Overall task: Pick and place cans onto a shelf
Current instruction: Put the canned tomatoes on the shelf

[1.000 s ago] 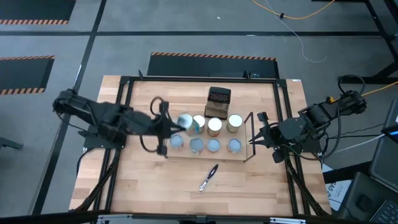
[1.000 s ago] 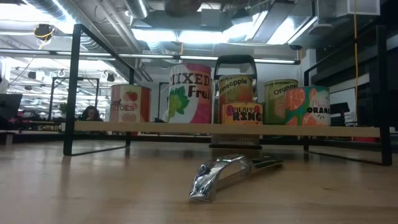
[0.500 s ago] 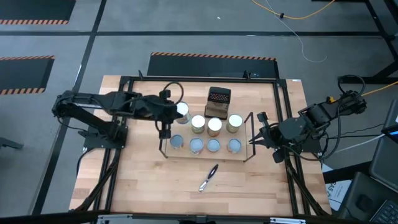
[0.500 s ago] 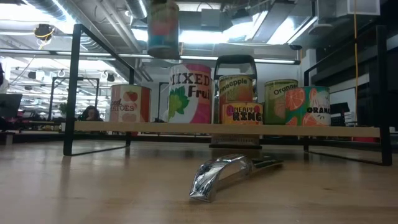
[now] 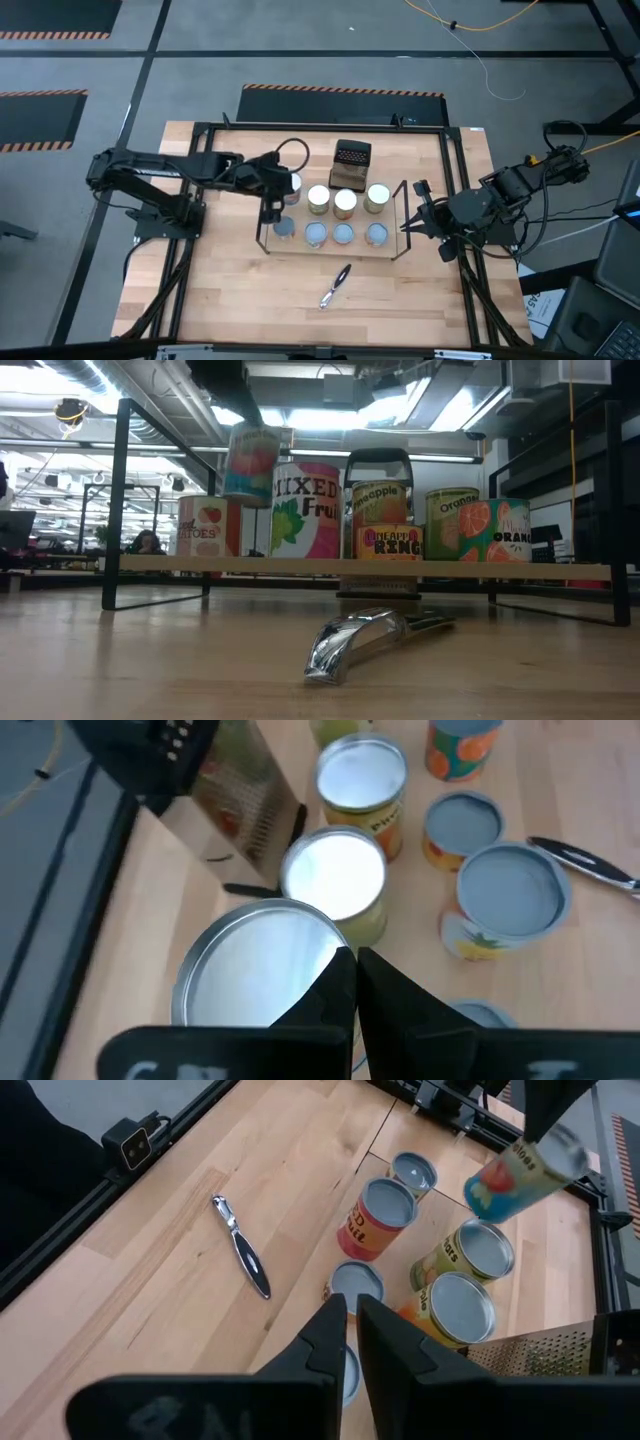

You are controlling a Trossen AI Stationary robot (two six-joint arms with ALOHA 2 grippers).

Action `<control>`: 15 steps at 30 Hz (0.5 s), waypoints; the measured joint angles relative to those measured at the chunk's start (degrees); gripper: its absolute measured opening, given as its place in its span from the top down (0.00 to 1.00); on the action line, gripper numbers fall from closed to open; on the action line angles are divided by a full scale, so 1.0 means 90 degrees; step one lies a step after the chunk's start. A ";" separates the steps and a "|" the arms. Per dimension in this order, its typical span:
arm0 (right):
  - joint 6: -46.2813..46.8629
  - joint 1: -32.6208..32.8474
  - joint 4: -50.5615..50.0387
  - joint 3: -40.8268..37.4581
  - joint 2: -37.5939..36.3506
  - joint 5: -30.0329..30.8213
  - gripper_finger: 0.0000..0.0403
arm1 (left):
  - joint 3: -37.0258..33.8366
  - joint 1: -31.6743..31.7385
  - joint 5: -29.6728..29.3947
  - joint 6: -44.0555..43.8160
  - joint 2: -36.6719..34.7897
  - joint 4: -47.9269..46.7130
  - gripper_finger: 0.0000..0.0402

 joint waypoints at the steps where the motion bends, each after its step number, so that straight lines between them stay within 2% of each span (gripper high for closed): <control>1: 0.0000 -0.0001 0.0000 0.0000 0.0000 0.0000 0.92 | -0.0095 0.0027 0.0081 -0.0001 0.0001 0.0131 1.00; 7: 0.0009 0.0000 0.0000 0.0000 0.0000 0.0000 0.92 | -0.0525 0.0218 0.0350 0.0006 0.0005 0.0628 1.00; 15: 0.0011 -0.0002 0.0000 0.0000 0.0000 0.0000 0.92 | -0.1071 0.0286 0.0374 0.0006 0.0007 0.1188 1.00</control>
